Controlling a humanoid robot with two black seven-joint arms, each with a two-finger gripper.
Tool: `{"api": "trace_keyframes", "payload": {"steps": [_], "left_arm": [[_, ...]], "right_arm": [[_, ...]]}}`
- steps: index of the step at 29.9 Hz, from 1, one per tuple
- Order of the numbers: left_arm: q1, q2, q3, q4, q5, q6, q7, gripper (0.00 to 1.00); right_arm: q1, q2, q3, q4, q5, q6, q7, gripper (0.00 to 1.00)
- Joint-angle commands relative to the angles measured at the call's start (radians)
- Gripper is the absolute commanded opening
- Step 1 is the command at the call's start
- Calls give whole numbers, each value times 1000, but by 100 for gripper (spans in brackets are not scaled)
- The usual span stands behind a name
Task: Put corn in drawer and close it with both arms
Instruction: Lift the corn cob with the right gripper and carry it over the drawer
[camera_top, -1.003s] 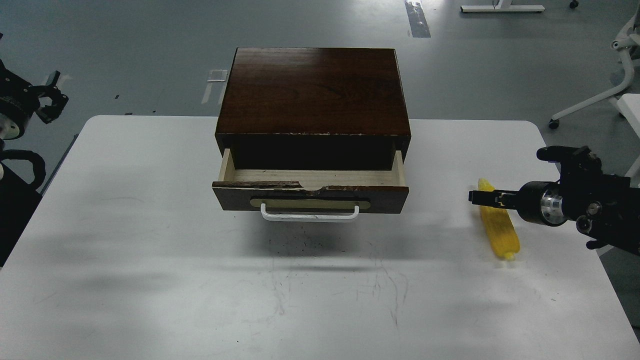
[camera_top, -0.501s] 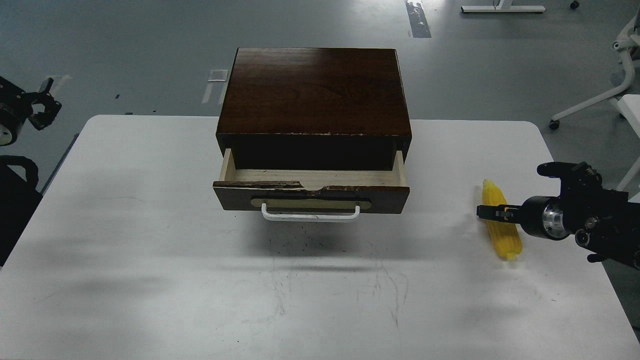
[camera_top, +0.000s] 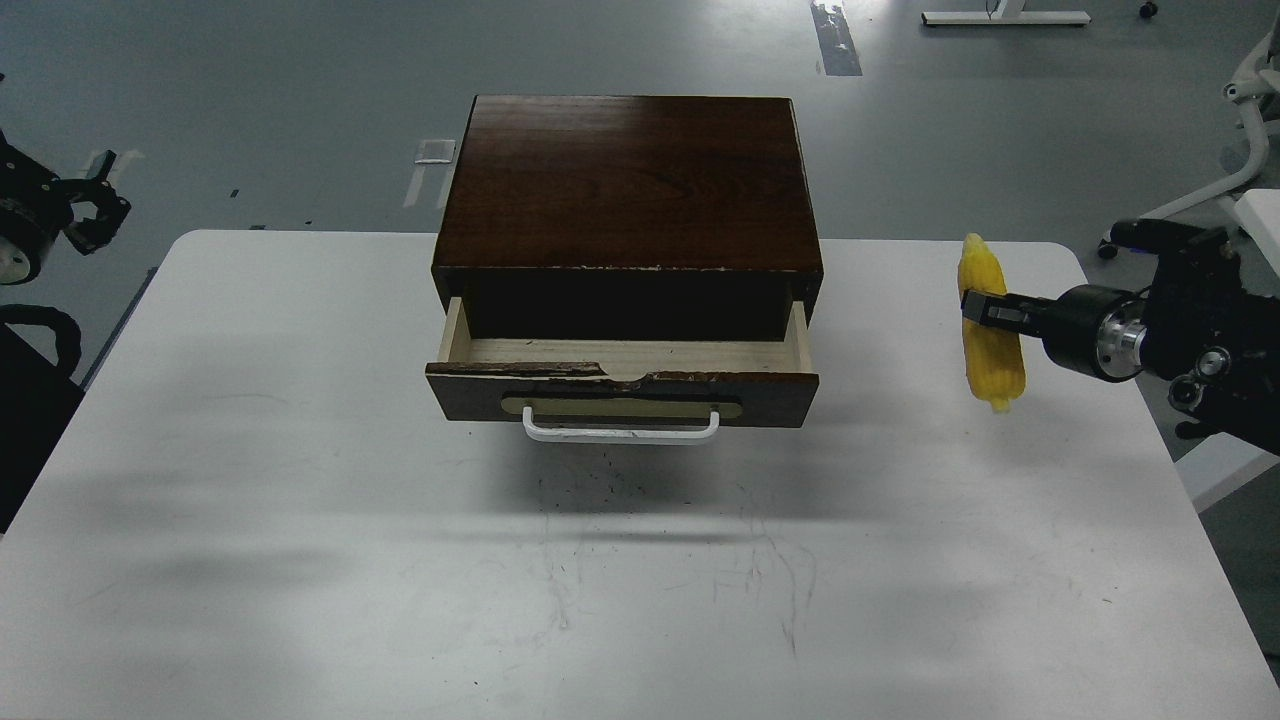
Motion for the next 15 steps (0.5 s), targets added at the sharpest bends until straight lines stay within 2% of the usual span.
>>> {"api": "trace_keyframes", "payload": {"steps": [1,8,10,12,15], "left_arm": [[-36,22,10,-22,65,0,-1,98],[-38,28,9,-22,72,0,-10,98],[-36,28,7,-21,67,0,-13,98],[-30,27,-5,-21,59,0,-13,98],[-27,27,-10,-21,52,0,-14,98]], "right_arm": [[157,-6,5,60,-17,5,10,17],[350,20,2,117,-109,41,13,17],[401,58,5,133,-129,45,28,17],[452,139,-4,136,-149,49,80,17],[475,227,-6,136,-217,49,94,17]]}}
